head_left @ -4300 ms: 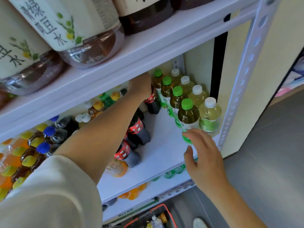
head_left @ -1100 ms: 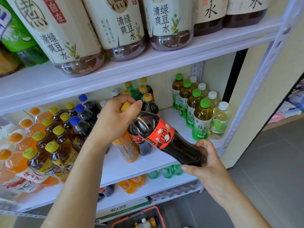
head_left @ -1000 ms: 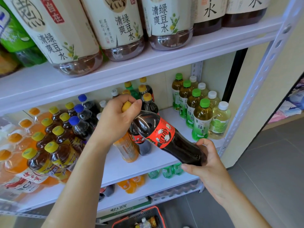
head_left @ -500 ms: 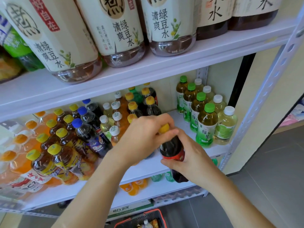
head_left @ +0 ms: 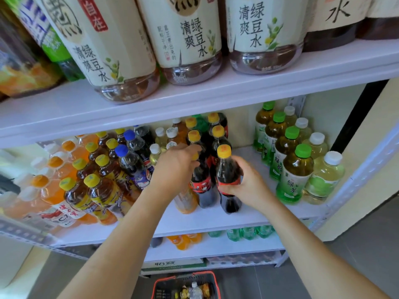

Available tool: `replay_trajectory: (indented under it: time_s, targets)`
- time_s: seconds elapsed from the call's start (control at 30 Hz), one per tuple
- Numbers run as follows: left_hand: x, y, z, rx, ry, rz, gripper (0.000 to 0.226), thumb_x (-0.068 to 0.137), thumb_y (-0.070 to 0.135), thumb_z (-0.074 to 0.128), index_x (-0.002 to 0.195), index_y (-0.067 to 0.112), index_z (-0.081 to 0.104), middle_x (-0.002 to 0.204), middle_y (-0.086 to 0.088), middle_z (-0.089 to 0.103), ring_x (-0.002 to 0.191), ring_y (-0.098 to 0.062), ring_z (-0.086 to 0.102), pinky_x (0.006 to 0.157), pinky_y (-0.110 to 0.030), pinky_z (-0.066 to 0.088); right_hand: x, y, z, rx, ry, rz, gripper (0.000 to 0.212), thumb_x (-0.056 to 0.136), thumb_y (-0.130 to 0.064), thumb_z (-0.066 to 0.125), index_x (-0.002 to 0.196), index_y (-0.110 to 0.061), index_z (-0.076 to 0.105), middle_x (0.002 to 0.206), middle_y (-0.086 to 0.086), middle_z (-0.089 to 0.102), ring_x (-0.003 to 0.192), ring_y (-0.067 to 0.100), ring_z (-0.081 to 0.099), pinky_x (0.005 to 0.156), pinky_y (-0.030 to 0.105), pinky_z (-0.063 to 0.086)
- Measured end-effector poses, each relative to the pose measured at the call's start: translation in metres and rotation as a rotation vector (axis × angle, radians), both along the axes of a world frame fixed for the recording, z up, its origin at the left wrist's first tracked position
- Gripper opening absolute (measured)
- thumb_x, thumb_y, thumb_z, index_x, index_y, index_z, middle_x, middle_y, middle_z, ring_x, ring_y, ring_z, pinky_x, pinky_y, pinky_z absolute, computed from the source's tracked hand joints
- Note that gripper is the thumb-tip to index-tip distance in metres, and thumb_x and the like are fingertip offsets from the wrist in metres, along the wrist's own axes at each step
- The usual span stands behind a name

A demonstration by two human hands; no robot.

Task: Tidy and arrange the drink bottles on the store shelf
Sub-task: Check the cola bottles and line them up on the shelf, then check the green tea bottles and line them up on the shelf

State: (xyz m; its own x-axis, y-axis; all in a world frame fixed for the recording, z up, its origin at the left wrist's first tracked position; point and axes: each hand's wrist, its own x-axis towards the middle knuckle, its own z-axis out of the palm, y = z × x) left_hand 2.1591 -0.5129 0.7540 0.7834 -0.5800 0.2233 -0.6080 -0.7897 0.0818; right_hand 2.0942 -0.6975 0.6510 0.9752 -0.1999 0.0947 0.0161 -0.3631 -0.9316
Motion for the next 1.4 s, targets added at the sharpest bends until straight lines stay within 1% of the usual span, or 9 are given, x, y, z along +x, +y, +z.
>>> replay_trajectory:
  time_s: [0.13,0.3,0.57,0.8,0.9,1.0,1.13,1.27,1.4]
  targets:
    - [0.004,0.003,0.002,-0.117,0.092,-0.089,0.039,0.089,-0.001,0.066,0.126,0.011,0.065,0.122,-0.01,0.067,0.111,-0.03,0.062,0.087,-0.043,0.052,0.012,0.009,-0.016,0.002,-0.055,-0.023,0.078,0.064,-0.016,0.088,0.129,-0.035,0.05,0.123,-0.001,0.057,0.116,0.017,0.056,0.099,0.041,0.048]
    - [0.006,0.006,0.001,-0.117,0.071,-0.111,0.042,0.089,-0.003,0.064,0.129,0.01,0.063,0.122,-0.013,0.066,0.113,-0.033,0.061,0.088,-0.047,0.053,0.019,0.012,-0.026,-0.114,-0.145,-0.077,0.085,0.062,-0.018,0.088,0.132,-0.037,0.044,0.111,-0.009,0.045,0.097,-0.005,0.044,0.082,0.002,0.035]
    - [0.004,0.007,-0.004,-0.096,0.025,-0.102,0.042,0.092,0.005,0.063,0.133,0.013,0.058,0.128,-0.011,0.059,0.113,-0.034,0.057,0.084,-0.045,0.053,0.016,0.012,-0.017,-0.13,-0.148,-0.067,0.074,0.071,-0.026,0.083,0.132,-0.032,0.041,0.126,-0.005,0.056,0.111,0.018,0.059,0.086,0.045,0.054]
    - [-0.008,0.001,-0.004,-0.101,-0.139,-0.102,0.045,0.081,0.009,0.074,0.125,0.009,0.065,0.123,-0.016,0.061,0.105,-0.04,0.055,0.085,-0.048,0.05,-0.006,0.005,-0.003,-0.307,-0.02,-0.124,0.062,0.085,-0.037,0.07,0.137,-0.024,0.038,0.13,0.003,0.054,0.11,0.023,0.058,0.082,0.035,0.05]
    - [-0.021,-0.018,-0.002,-0.272,-0.289,-0.269,0.024,0.085,0.001,0.063,0.107,0.005,0.071,0.107,-0.014,0.066,0.09,-0.037,0.06,0.074,-0.043,0.051,-0.035,-0.01,-0.001,-0.307,-0.065,-0.234,0.032,0.09,-0.022,0.064,0.121,-0.019,0.057,0.106,0.0,0.067,0.097,0.019,0.064,0.076,0.031,0.051]
    - [-0.039,-0.055,-0.003,-0.296,-0.216,-0.475,0.021,0.091,0.005,0.053,0.1,0.003,0.072,0.101,-0.012,0.068,0.088,-0.034,0.062,0.072,-0.042,0.052,-0.068,-0.027,-0.004,-0.338,-0.126,-0.3,0.016,0.086,-0.008,0.067,0.1,-0.016,0.068,0.083,-0.005,0.071,0.074,0.015,0.064,0.066,0.04,0.057]
    - [-0.054,-0.121,-0.018,-0.228,0.001,-0.527,0.033,0.091,0.01,0.054,0.122,0.006,0.066,0.124,-0.012,0.062,0.107,-0.036,0.058,0.085,-0.045,0.052,-0.103,-0.046,-0.016,-0.355,-0.112,-0.417,0.017,0.082,-0.003,0.07,0.093,-0.015,0.071,0.072,-0.012,0.064,0.062,0.009,0.053,0.06,0.034,0.055]
    - [-0.05,-0.181,-0.034,-0.001,0.12,-0.468,0.061,0.098,0.029,0.051,0.154,0.019,0.027,0.159,-0.008,0.027,0.134,-0.033,0.036,0.11,-0.043,0.035,-0.125,-0.056,-0.03,-0.277,-0.092,-0.479,0.023,0.081,0.001,0.069,0.095,-0.017,0.07,0.074,-0.018,0.06,0.064,0.007,0.055,0.059,0.028,0.053]
    - [-0.044,-0.2,-0.04,0.05,0.129,-0.44,0.054,0.098,0.03,0.053,0.148,0.02,0.035,0.139,-0.01,0.045,0.119,-0.035,0.047,0.098,-0.043,0.042,-0.14,-0.059,-0.041,-0.094,-0.007,-0.498,0.039,0.086,-0.004,0.068,0.104,-0.037,0.061,0.094,-0.018,0.061,0.081,0.007,0.061,0.064,0.023,0.053]
